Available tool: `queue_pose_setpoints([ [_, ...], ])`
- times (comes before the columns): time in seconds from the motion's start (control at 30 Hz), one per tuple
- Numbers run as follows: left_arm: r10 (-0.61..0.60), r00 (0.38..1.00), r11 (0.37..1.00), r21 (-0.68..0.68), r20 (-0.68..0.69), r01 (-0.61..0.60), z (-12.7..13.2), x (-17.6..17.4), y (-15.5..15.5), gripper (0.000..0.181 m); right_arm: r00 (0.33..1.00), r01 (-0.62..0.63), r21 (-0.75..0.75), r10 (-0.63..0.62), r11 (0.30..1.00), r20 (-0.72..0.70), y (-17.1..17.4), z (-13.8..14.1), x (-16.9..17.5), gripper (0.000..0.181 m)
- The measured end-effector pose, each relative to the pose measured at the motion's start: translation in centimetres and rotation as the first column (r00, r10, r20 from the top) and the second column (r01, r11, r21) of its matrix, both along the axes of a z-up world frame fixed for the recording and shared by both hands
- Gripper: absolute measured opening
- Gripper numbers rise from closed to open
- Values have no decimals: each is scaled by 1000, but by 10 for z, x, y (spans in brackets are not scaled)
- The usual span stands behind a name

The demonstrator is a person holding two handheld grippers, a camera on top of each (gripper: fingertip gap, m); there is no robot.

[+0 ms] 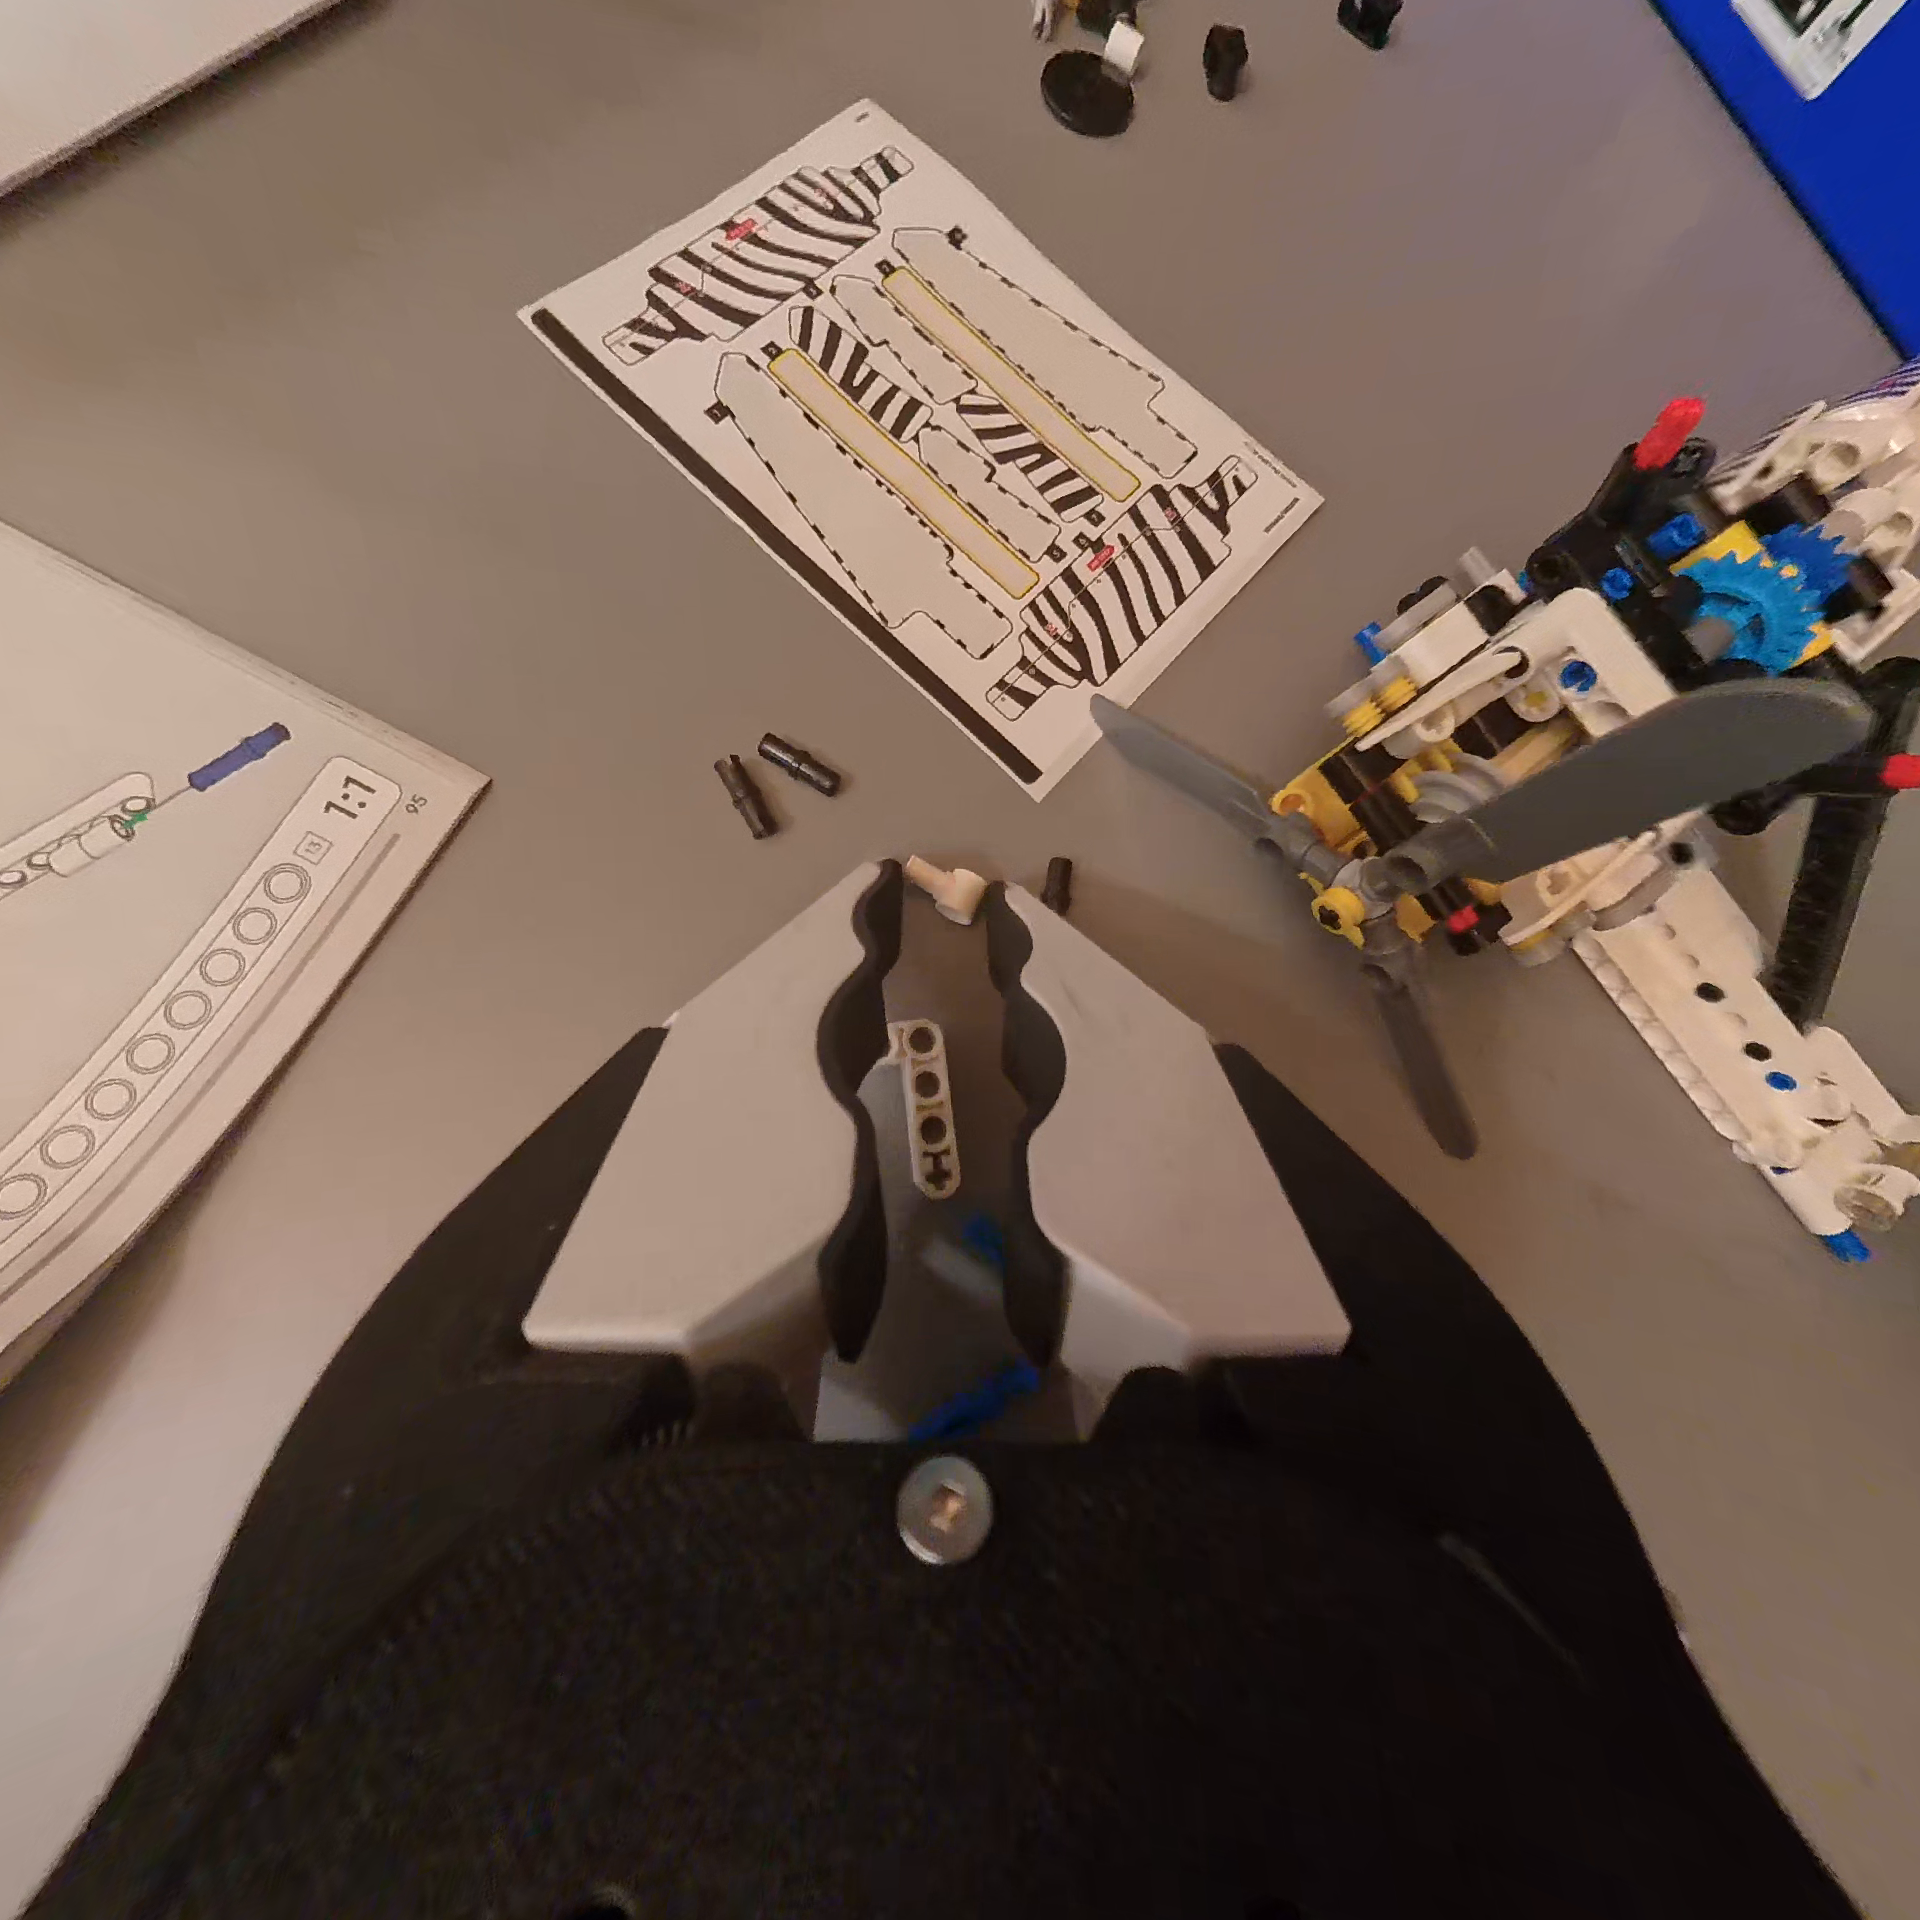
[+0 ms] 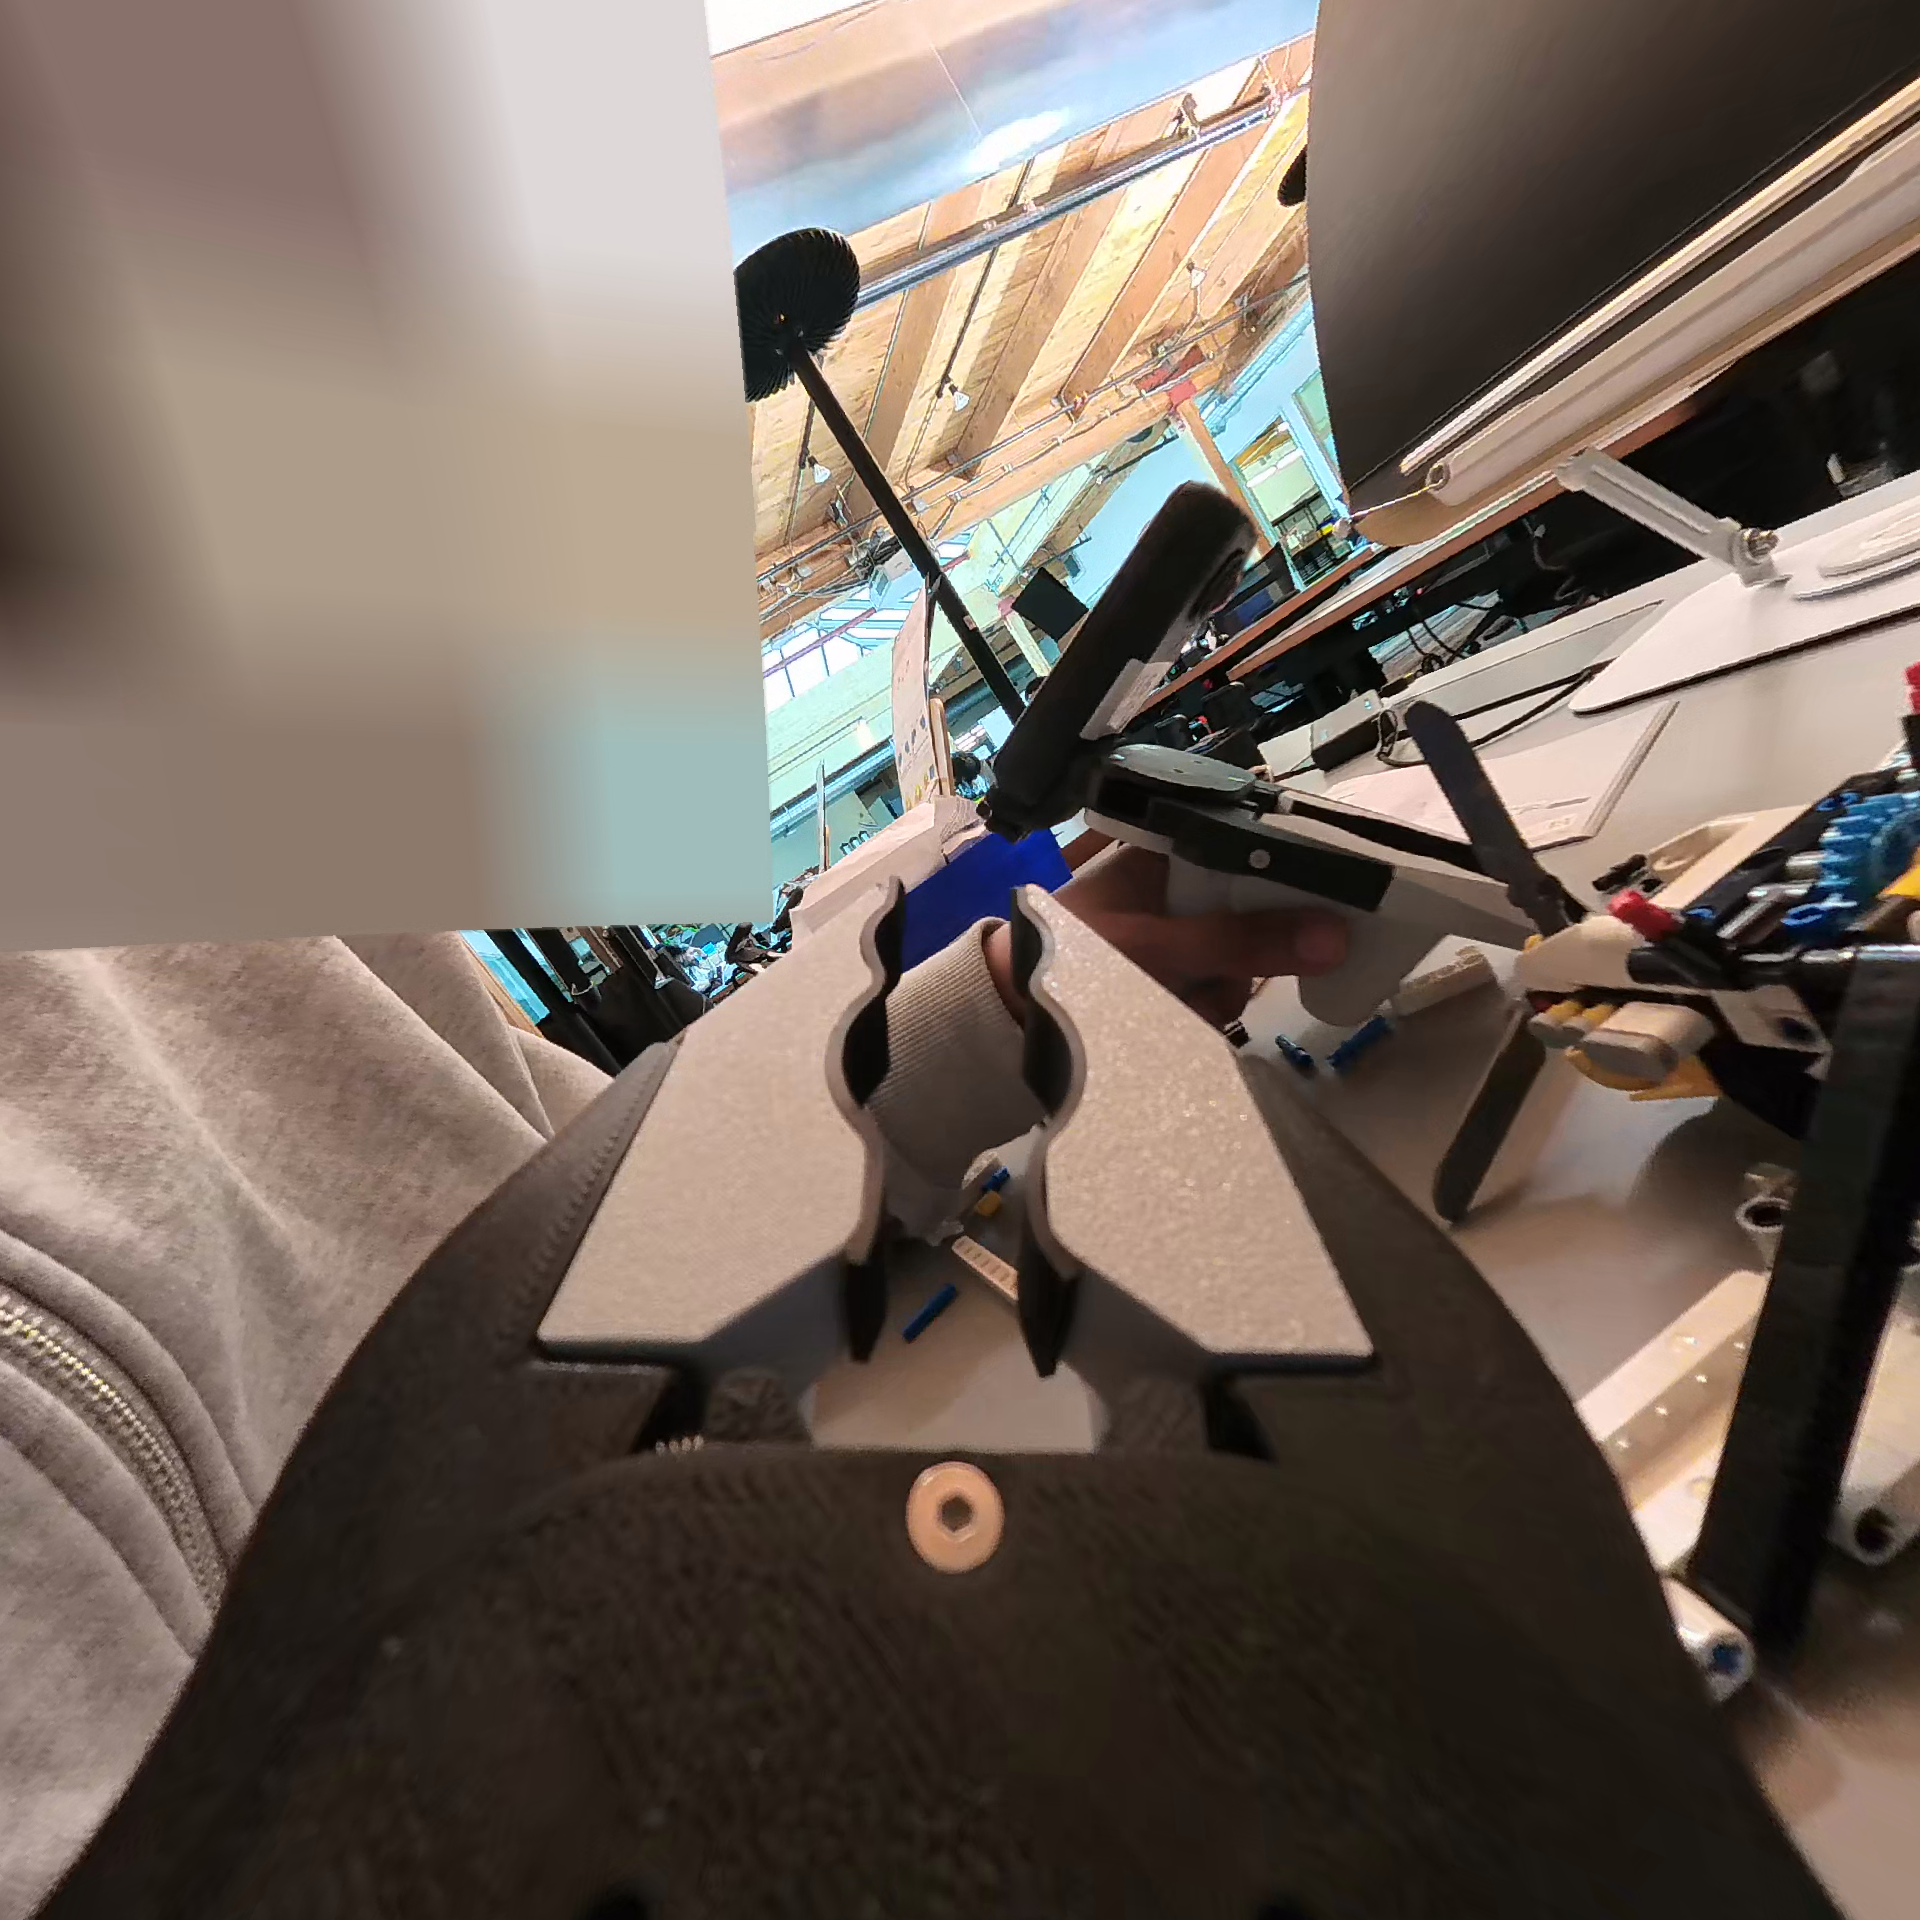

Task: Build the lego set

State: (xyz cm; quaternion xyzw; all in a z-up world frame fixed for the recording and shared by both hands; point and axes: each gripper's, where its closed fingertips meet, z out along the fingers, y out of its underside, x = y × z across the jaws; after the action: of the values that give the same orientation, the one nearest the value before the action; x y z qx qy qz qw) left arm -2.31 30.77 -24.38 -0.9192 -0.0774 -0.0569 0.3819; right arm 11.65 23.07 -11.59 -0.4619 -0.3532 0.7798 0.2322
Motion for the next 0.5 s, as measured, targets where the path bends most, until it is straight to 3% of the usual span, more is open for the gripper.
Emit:
queue_pose_setpoints([
  [0.17, -56, 997, 984, 171, 49, 47, 35, 15, -6, 14, 1000, 10, 10, -10, 1000, 0, 0, 0, 0, 17],
  [0.3, -149, 957, 951, 300, 250, 70, 66, 46, -29, 13, 997, 75, 62, -76, 995, 12, 4, 0, 0, 12],
  [0.4, -230, 880, 915, 401, 416, 50, 91, 73, -51, 13, 985, 168, 202, -171, 965, -5, 3, 2, 3, 0],
  [0.5, -286, 814, 884, 468, 506, 20, 107, 96, -72, 13, 964, 236, 442, -264, 865, 2, -7, -5, -2, 1],
])
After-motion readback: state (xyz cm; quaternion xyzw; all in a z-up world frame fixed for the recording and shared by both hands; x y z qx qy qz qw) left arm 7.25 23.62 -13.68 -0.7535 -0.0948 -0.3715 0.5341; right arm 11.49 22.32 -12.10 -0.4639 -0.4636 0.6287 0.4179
